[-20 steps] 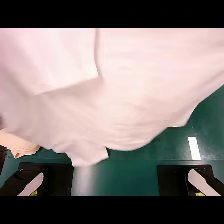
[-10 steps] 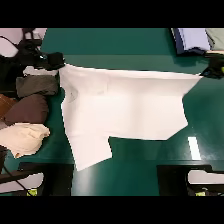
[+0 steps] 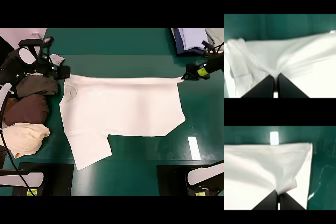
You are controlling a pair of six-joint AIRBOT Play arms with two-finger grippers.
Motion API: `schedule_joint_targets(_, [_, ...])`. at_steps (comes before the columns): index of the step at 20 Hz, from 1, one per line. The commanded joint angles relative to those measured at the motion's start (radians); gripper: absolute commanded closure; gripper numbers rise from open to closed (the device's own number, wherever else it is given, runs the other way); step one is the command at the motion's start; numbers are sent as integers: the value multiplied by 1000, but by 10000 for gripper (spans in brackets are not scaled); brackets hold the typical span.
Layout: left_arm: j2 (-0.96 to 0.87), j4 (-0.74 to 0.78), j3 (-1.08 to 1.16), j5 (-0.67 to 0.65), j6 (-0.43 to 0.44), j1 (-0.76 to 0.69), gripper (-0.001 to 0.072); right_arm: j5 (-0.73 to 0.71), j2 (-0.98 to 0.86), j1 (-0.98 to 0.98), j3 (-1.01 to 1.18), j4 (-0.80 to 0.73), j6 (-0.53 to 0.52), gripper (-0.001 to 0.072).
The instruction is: Fold the shirts.
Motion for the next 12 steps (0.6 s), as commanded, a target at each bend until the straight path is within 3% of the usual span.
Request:
schedule_joint_targets(1, [-5, 12, -65, -77, 48, 0, 682, -6, 43, 7, -126, -49, -7, 700])
schedule_joint_targets(3, [-6, 11, -103, -75, 44, 0, 681, -48, 86, 7, -229, -47, -6, 699])
schedule_joint_targets(4, [-6, 12, -112, -84, 40, 0, 603, -73, 103, 7, -269, -33, -6, 685])
schedule_joint_targets(5, [-6, 16, -114, -92, 39, 0, 283, -93, 116, 6, -299, -14, -6, 457])
schedule_joint_targets(6, [-4, 19, -114, -101, 35, 1, 137, -98, 124, 1, -311, 4, -6, 273])
schedule_joint_targets(7, [0, 26, -113, -124, 21, 0, 226, -91, 132, -10, -312, 25, -6, 266])
schedule_joint_targets(10, [67, 72, -124, -240, -3, 0, 225, -18, 199, -42, -313, 55, -6, 266])
schedule_joint_targets(12, [171, 135, -214, -256, -68, 0, 224, 41, 284, -63, -341, 56, -7, 267])
